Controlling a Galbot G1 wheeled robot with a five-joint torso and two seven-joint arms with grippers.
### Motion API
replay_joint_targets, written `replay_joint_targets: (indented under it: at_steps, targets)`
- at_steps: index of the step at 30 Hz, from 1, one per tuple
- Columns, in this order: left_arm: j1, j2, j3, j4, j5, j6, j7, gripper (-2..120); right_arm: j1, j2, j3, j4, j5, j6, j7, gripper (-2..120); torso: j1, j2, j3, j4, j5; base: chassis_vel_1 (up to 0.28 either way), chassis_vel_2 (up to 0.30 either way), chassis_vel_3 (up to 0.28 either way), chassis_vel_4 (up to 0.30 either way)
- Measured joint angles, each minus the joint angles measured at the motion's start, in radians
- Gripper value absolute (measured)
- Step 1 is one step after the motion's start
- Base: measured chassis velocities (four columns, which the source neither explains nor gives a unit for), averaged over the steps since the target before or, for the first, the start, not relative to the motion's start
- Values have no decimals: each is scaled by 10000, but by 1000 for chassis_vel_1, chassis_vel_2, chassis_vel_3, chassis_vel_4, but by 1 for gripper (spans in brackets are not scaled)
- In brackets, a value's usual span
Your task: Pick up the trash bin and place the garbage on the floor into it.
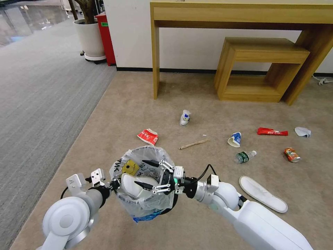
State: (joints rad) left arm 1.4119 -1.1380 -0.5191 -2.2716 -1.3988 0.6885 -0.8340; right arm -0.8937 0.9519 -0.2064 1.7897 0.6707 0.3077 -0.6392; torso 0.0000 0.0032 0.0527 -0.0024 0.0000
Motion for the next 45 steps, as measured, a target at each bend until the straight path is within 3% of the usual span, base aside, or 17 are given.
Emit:
replay_joint_targets:
  at_steps: [10, 18, 21, 33, 45]
  targets:
    - [55, -9, -73, 309, 362, -36, 264, 0, -50, 118, 666, 364, 298, -184, 1543, 100, 0, 0, 0, 1, 0, 0, 0, 0, 0]
    - [107, -14, -195, 548, 991, -65, 650, 0, -366, -75, 1994, 651, 314, -629, 3512, 100, 0, 0, 0, 0, -1, 0, 0, 0, 0]
    - [129, 14, -344, 600, 1347, -65, 844, 0, -604, -212, 2920, 596, 213, -718, 4181, 100, 0, 0, 0, 1, 0, 0, 0, 0, 0]
    - [412, 357, -999, 784, 2135, -75, 1361, 0, -1379, -879, 5191, -14, -329, -596, 5061, 100, 0, 0, 0, 0, 3, 0, 0, 0, 0]
    - [545, 760, -1312, 1250, 2464, -192, 1530, 0, -2395, -997, 6527, -650, -1301, -685, 6097, 100, 0, 0, 0, 0, -1, 0, 0, 0, 0]
